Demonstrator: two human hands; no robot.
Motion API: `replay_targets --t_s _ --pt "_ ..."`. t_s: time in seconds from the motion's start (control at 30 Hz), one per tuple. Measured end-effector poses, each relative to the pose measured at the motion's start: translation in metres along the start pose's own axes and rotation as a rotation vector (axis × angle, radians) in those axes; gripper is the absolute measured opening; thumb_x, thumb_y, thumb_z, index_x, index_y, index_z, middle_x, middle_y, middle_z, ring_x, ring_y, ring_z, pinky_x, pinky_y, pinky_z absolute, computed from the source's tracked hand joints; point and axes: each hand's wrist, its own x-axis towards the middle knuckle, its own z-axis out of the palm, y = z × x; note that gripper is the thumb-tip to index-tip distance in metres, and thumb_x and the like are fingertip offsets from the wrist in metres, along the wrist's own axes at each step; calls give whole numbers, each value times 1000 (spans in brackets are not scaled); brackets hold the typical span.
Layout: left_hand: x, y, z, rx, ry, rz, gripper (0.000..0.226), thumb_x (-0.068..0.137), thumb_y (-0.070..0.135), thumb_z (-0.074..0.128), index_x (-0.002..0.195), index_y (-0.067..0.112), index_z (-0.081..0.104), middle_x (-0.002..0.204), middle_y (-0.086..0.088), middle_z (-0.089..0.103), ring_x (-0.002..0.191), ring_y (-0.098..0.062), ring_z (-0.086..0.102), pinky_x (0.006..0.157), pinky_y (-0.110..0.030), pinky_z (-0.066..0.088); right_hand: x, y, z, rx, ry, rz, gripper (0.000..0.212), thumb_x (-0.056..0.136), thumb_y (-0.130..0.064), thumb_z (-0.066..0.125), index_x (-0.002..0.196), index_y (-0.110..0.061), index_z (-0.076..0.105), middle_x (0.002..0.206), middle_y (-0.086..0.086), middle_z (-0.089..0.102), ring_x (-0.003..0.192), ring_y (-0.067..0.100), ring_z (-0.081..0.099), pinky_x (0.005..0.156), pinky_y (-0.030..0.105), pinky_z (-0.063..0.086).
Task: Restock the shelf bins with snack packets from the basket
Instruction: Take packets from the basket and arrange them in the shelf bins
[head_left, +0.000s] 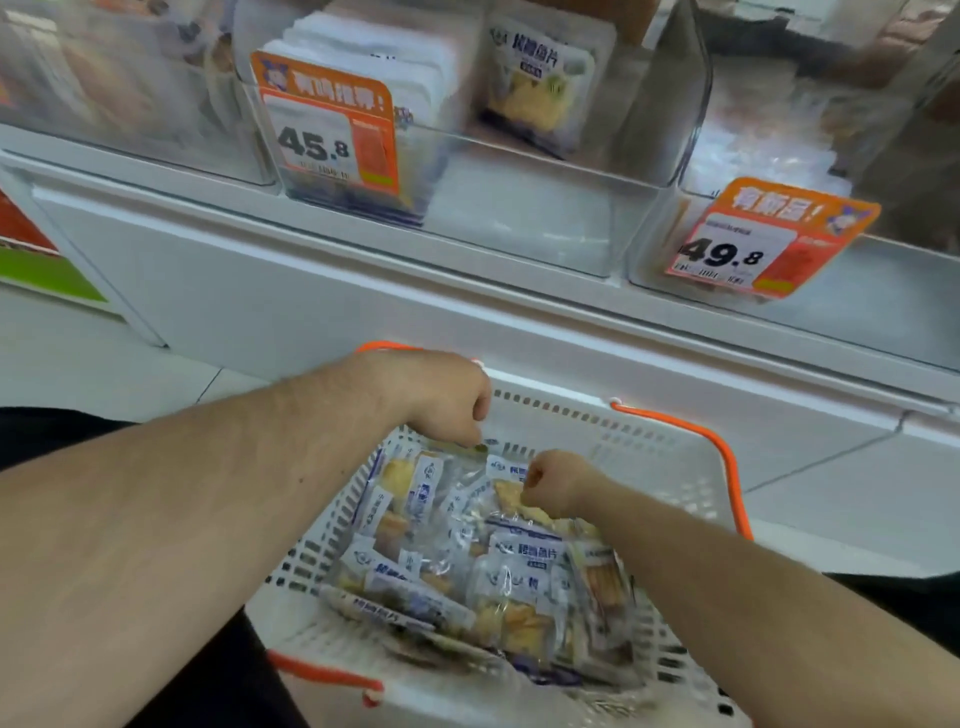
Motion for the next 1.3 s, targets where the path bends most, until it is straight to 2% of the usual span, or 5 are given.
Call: replay_targets --t_s 0.13,0.23,0.73,1.0,1.3 --pt "8 5 5 27 -66 20 15 92 38 60 99 25 57 96 6 61 80 -16 55 82 -35 51 4 36 23 -270 -163 23 29 88 -7 58 114 -11 70 114 8 67 107 25 63 97 37 51" --pt "10 12 4 18 -90 14 27 93 36 60 115 21 61 112 7 65 98 -15 61 94 -38 52 3 53 29 -377 -218 25 40 88 -4 53 126 -15 61 125 9 60 114 27 58 97 37 49" --pt "3 14 -3 -60 -82 -17 42 93 39 63 130 22 56 128 7 59 107 -13 58 95 -31 49 -16 19 -36 -553 -179 -218 19 92 -4 50 95 -17 63 96 2 62 87 20 57 78 31 46" --pt "-6 13 -14 -239 58 -49 70 84 52 70 142 24 43 140 8 51 108 -13 59 99 -33 48 -71 -2 -127 287 76 -224 24 95 -1 45 77 -15 52 75 2 58 63 17 63 61 29 45" --pt "-12 30 -27 -890 413 58 17 84 10 77 86 23 67 87 3 74 66 -9 67 64 -28 51 -128 1 -168 831 162 -218 26 100 -2 50 76 -13 52 70 3 59 47 14 50 50 24 41"
